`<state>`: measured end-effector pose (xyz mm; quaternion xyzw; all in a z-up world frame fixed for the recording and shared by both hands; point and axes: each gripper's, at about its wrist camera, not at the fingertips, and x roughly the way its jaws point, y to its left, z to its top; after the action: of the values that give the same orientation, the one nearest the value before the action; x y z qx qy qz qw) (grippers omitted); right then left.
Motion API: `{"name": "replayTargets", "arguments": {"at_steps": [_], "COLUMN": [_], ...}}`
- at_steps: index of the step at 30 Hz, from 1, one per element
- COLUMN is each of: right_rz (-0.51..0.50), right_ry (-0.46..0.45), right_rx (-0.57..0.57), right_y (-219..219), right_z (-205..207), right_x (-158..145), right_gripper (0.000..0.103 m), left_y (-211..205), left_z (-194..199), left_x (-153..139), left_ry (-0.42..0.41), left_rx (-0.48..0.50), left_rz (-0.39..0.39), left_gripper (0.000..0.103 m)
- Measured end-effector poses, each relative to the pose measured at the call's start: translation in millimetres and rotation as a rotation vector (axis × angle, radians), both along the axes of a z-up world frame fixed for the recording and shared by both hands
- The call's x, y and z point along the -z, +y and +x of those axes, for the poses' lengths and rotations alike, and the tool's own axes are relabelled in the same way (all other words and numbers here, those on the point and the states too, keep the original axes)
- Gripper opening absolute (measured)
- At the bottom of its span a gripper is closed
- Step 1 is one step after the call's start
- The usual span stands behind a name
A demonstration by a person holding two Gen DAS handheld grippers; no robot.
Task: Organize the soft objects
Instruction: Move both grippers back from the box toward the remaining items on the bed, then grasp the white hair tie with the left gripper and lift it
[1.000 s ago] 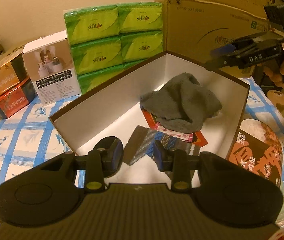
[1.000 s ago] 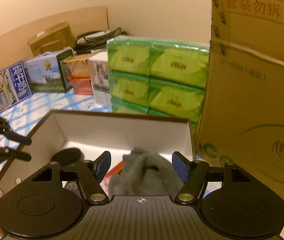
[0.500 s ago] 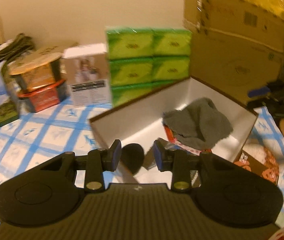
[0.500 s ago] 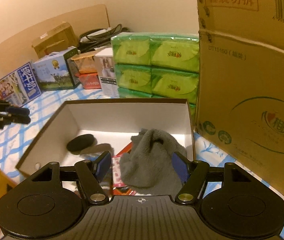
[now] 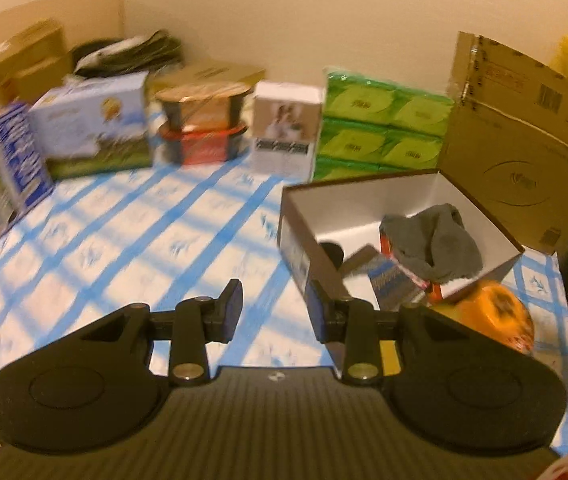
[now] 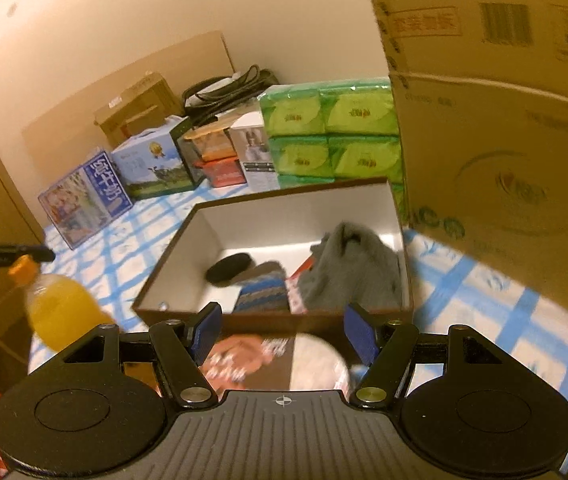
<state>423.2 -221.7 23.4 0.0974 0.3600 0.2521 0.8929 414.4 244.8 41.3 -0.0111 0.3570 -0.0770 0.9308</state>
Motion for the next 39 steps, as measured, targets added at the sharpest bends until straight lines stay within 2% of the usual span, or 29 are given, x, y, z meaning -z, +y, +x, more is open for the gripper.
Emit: {"name": "replayTargets", "arguments": {"at_steps": [5,10,16,22,39], "right_rz": [0.036,0.033,0.047,0.052,-0.004], "right_ry": [0.026,0.051,0.070,0.085,0.094], "right_rx": [0.007,-0.007,-0.023,-0.025,-0.045], "right_y": [-6,-6,-3,0,5], "right_z": [-40,-77,-123,-159,-230], "right_x": [-7,-10,-6,0,27], "right_gripper": [0.067,0.067,0.067,0.067,0.067], "left_y": [-6,-25,-52,-86,-146], "left_z": [-57,-109,-162,-206,-287], "left_x": [-16,-29,-35,-32,2], "left_ry": [0.019,0.002,-0.014,-0.037,-0.013], "left_rx": [-0.062,-0.098,-0.131,-0.146,-0.151], "left_rz": [-0.040,-0.017,-0.029,0.018,-0.044], "left_gripper": [0.031,0.031,0.031,0.032,0.033]}}
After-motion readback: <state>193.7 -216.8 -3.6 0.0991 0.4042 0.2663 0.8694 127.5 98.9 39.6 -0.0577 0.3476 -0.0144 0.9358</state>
